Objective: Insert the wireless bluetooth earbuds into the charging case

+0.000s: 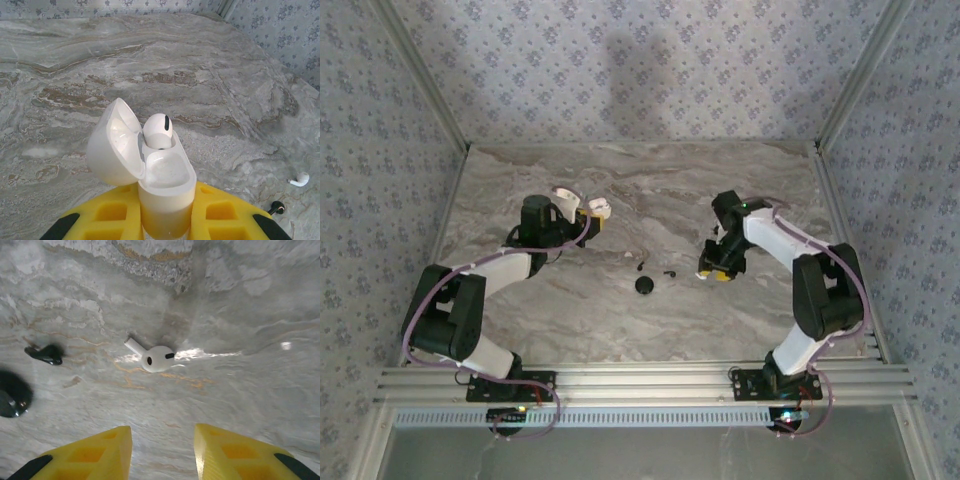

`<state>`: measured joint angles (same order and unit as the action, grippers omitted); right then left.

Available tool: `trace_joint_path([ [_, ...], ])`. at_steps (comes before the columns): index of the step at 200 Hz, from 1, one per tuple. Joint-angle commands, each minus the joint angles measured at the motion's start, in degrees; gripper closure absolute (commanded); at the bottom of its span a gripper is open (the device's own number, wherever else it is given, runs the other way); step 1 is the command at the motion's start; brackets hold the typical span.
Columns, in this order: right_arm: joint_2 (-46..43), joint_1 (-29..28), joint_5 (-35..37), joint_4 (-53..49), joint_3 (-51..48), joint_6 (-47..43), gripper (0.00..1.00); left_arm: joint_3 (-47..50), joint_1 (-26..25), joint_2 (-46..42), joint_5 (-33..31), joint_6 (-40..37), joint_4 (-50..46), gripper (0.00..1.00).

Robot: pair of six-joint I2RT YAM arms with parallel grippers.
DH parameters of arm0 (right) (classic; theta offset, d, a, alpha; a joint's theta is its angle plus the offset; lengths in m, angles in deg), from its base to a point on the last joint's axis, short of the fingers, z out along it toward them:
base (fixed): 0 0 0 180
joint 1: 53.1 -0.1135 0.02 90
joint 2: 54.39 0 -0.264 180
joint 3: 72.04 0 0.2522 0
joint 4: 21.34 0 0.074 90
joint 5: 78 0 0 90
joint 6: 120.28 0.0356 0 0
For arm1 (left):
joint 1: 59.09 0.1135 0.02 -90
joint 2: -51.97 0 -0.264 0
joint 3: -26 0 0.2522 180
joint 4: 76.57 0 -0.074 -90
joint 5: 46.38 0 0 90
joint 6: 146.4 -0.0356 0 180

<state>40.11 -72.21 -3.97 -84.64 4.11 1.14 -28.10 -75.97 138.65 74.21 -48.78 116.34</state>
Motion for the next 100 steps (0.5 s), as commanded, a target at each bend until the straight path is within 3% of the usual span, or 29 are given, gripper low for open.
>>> trace_joint_path([
  [1,0.6,-0.9,-3.2,9.9,-3.1,10.8,0.61,-1.5,-0.3,-1.5,1.4,0.0,0.1,0.83],
  [100,5.6,-1.6,0.3,12.5,-2.3,11.8,0.62,-1.3,-0.3,-1.9,1.0,-0.7,-0.3,0.83],
])
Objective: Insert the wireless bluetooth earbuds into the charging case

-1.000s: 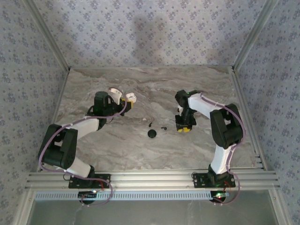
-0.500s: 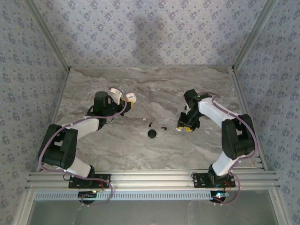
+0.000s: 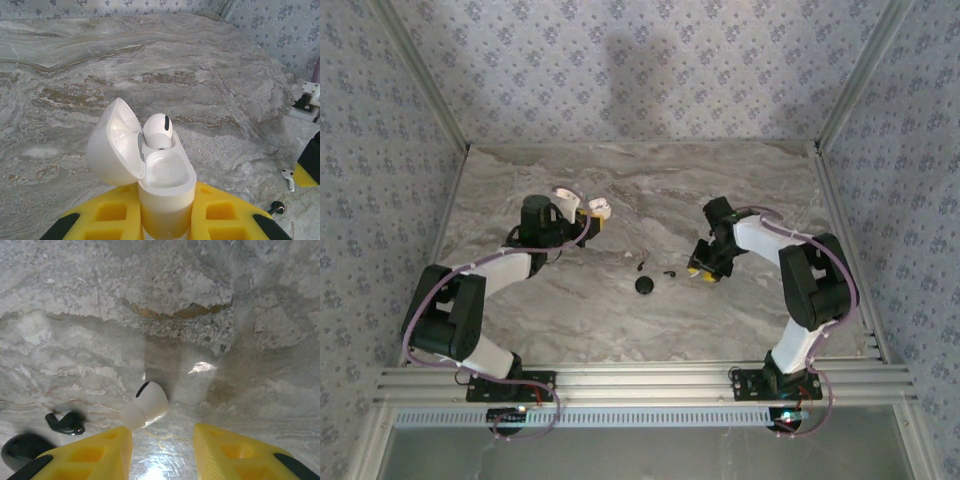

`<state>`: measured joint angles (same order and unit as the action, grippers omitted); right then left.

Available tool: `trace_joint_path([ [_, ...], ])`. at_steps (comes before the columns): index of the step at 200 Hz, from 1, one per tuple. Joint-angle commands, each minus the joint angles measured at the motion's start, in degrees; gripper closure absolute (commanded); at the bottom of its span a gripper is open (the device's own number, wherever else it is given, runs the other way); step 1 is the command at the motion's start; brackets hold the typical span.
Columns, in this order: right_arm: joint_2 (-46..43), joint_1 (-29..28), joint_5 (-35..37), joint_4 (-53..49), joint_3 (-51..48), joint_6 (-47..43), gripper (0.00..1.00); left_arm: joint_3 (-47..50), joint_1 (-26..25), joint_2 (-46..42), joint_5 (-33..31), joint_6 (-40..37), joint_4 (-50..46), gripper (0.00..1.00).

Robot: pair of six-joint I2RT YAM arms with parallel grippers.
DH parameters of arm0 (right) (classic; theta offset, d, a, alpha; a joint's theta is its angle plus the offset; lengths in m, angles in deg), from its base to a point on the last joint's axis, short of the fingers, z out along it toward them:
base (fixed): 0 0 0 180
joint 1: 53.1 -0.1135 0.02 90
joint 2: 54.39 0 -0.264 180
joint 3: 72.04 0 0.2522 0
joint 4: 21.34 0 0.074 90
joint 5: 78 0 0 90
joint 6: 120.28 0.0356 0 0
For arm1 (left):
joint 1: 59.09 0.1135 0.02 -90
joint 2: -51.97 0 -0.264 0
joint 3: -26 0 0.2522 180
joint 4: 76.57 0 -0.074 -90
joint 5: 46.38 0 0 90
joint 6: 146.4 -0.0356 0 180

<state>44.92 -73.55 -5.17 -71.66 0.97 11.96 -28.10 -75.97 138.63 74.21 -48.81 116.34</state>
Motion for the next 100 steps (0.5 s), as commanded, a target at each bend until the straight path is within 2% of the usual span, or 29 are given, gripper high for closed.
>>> trace_joint_path([
  [1,0.8,-0.3,1.6,-0.5,0.9,1.0,0.62,-1.3,-0.3,-1.9,1.0,-0.7,-0.3,0.83],
  [100,3.3,-0.4,2.6,-0.2,4.9,-0.5,0.62,-1.3,-0.3,-1.9,0.8,-0.9,-0.6,0.83],
])
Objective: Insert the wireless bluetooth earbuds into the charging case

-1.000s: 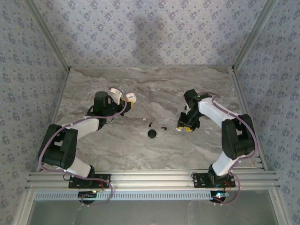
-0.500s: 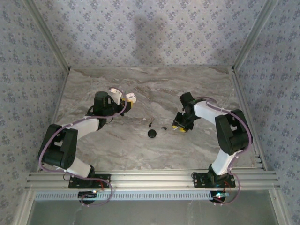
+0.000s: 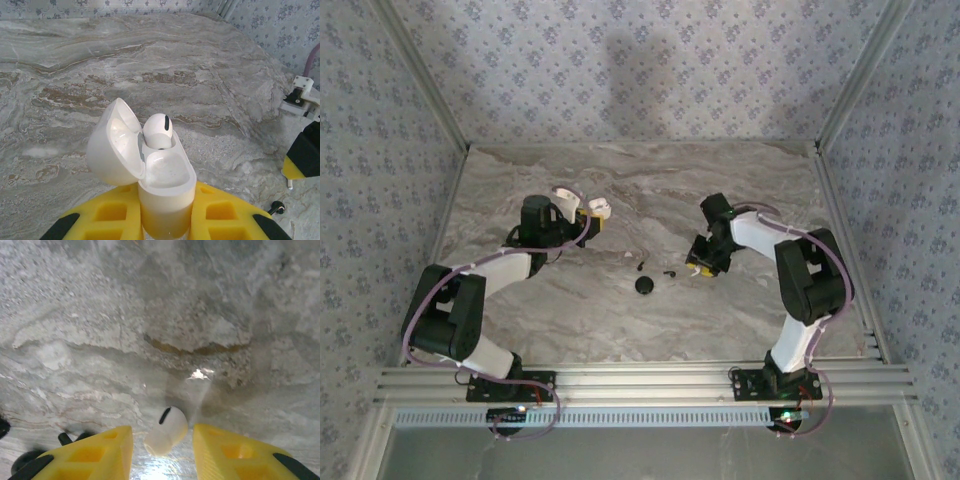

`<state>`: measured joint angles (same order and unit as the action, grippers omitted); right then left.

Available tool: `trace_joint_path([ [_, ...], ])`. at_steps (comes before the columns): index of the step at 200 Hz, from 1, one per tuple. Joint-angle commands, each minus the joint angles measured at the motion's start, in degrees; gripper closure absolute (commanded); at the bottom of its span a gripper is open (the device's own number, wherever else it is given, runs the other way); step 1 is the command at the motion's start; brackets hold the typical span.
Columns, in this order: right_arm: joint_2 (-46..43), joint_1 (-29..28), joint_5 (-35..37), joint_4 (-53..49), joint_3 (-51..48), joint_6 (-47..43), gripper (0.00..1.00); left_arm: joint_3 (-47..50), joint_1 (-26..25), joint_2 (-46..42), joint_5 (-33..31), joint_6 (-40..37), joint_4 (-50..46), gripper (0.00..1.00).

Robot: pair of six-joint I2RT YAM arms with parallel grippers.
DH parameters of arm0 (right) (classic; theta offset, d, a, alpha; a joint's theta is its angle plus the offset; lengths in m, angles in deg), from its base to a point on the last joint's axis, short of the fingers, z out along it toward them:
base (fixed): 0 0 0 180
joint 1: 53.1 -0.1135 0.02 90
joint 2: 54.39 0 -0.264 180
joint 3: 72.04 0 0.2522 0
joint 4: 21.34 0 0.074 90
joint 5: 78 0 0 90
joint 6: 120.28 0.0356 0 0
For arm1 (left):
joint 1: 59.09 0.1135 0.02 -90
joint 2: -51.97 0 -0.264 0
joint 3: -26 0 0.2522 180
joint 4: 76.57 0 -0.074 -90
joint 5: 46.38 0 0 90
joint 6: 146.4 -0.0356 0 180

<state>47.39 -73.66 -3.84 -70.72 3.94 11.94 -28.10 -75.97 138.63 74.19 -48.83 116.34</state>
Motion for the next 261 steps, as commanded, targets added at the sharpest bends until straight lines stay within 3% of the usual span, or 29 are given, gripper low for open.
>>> trace_joint_path([
  [1,0.9,-0.3,1.2,-1.1,2.0,-0.5,0.62,-1.3,-0.3,-1.9,0.8,-0.9,-0.6,0.83],
  [92,2.2,-0.5,1.9,-1.2,3.2,-1.1,0.63,-1.2,-0.3,-1.9,0.7,-1.0,-0.7,0.83],
  [261,5.9,-3.2,6.6,-6.7,5.6,-2.4,0.72,-1.5,-0.3,-2.0,0.7,-1.3,-1.8,0.83],
])
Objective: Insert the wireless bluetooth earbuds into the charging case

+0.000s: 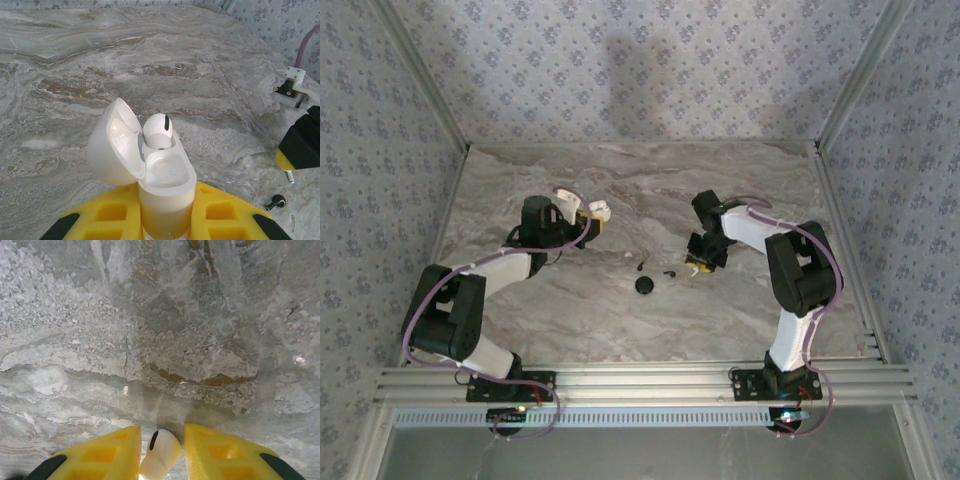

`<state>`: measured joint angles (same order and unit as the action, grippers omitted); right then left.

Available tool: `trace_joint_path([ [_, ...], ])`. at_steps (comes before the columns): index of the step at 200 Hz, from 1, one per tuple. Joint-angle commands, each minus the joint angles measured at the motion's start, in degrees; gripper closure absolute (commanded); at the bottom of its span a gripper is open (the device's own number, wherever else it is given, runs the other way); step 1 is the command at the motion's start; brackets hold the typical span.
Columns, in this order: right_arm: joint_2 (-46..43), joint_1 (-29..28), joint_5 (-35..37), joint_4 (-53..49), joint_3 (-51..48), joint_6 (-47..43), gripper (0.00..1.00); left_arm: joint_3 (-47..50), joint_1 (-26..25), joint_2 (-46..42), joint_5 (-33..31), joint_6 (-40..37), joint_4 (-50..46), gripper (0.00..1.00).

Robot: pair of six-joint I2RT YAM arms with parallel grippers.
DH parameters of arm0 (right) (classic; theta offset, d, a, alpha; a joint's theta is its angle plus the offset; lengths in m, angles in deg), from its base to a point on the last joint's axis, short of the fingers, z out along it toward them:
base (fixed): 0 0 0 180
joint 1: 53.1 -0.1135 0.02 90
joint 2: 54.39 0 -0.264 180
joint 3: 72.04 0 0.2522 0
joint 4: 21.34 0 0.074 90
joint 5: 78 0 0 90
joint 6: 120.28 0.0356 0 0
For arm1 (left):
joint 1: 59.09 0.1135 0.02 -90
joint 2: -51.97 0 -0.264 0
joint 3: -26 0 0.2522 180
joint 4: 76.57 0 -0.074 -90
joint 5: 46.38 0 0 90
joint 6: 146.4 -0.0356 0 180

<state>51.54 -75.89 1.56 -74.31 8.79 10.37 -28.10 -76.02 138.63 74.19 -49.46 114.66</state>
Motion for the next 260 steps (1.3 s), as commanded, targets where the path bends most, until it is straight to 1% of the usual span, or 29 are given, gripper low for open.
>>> trace_joint_path([
  [1,1.7,-1.0,1.2,-3.0,0.7,-0.8,0.72,-1.5,-0.3,-2.0,0.7,-0.7,-0.1,0.83],
  [43,1.0,-1.6,1.8,-2.8,0.8,-0.7,0.76,-1.6,-0.6,-2.0,0.7,-0.9,-0.3,0.83],
  [99,-1.9,-1.7,2.7,-2.2,-0.9,-0.4,0.77,-1.7,-1.0,-2.0,0.6,-1.1,-0.4,0.83],
  [134,-5.8,-1.6,2.7,2.0,-4.5,0.8,0.78,-2.3,-1.8,-1.7,1.6,-1.8,-1.0,0.83],
  [160,-11.3,-1.7,4.1,7.6,-9.2,1.3,0.78,-2.6,-4.4,-1.3,1.9,-2.4,-0.6,0.83],
  [198,-20.6,-1.7,5.8,16.1,-17.0,1.7,0.78,-3.6,-9.8,-0.3,1.9,-2.3,0.6,0.83],
  [233,-27.4,-1.6,6.8,19.8,-21.0,0.7,0.79,-6.2,-13.9,2.0,1.8,-1.3,2.7,0.83],
  [260,-31.9,-1.1,7.0,21.9,-23.4,-0.5,0.79,-8.4,-15.9,4.2,1.9,-0.2,4.2,0.83],
])
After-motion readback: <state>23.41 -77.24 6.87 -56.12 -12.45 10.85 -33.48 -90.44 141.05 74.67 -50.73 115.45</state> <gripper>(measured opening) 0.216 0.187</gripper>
